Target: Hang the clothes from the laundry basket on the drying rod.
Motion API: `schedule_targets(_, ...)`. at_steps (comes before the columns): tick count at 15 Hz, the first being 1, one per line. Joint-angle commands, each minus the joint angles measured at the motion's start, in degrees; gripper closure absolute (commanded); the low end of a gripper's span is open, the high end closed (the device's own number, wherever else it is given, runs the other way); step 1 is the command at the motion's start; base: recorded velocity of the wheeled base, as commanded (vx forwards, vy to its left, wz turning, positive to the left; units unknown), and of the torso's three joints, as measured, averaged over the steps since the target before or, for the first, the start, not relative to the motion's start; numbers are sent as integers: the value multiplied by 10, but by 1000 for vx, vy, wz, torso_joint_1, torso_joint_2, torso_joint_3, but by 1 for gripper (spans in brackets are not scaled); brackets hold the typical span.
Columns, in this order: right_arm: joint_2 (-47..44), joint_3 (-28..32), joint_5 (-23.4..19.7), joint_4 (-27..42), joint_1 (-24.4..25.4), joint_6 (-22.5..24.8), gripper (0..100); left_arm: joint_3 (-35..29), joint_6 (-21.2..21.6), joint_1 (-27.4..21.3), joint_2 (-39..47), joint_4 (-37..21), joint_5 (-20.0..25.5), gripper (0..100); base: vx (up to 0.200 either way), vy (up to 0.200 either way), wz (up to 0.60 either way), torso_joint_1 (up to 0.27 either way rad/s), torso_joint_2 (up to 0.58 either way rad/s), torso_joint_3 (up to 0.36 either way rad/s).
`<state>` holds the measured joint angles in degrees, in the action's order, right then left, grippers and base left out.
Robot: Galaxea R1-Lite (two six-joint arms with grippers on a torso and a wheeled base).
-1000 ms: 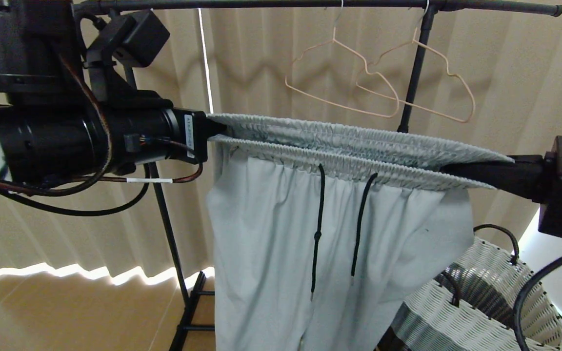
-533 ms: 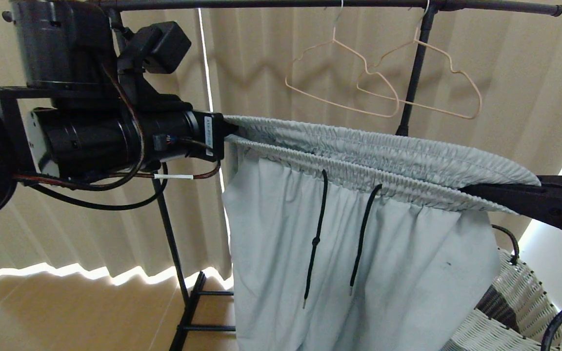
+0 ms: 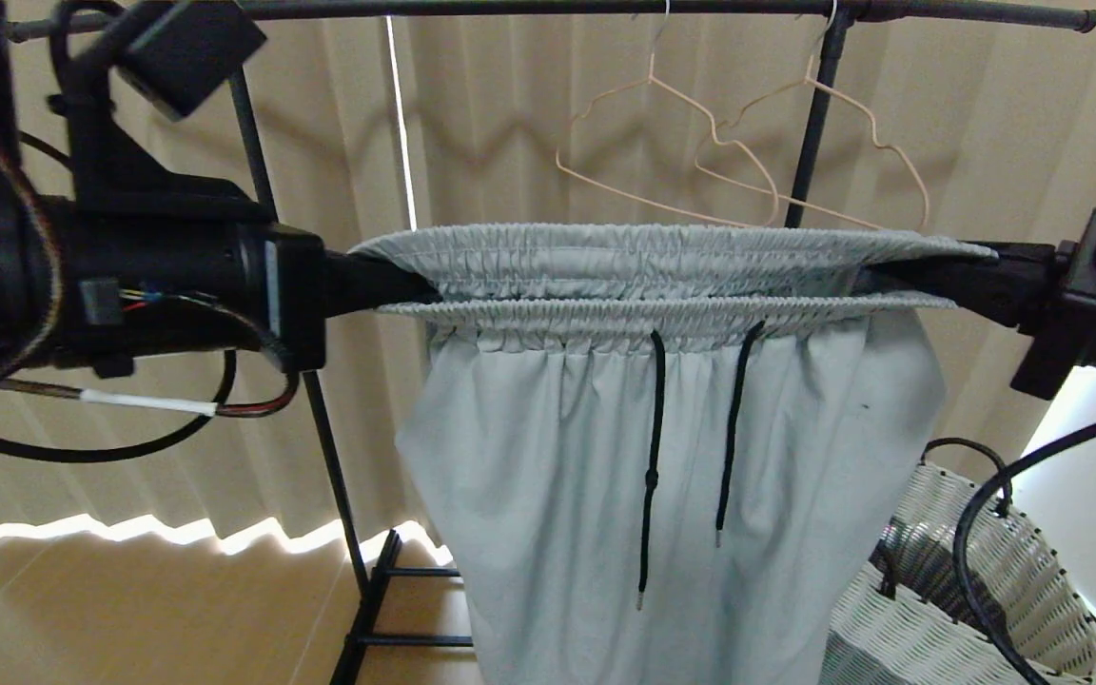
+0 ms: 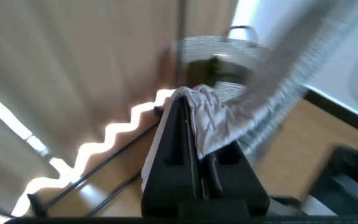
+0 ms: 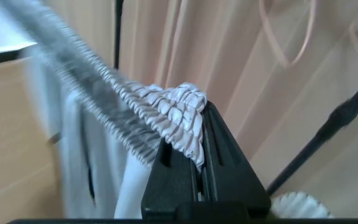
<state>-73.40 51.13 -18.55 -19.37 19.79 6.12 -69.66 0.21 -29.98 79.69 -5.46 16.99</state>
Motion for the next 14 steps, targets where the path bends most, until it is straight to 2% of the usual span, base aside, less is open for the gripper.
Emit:
schedule_targets(1, -57, 38, 0, -21, 0, -11, 100, 18, 1, -1, -63, -6, 30, 100, 0, 0, 0, 0, 0, 0)
schedule_targets(4, -107, 66, 0, -78, 2, -41, 100, 63, 0, -2, -96, -6, 65, 100, 0, 0, 0, 0, 0, 0)
schedule_targets(6, -121, 71, 0, -97, 3, -49, 100, 76, -1, -10, -107, -5, 65, 100, 0, 0, 0, 0, 0, 0)
schedule_targets(14, -104, 66, 3, -88, 1, -49, 100, 71, -1, -16, -94, 2, 48, 100, 0, 0, 0, 0, 0, 0)
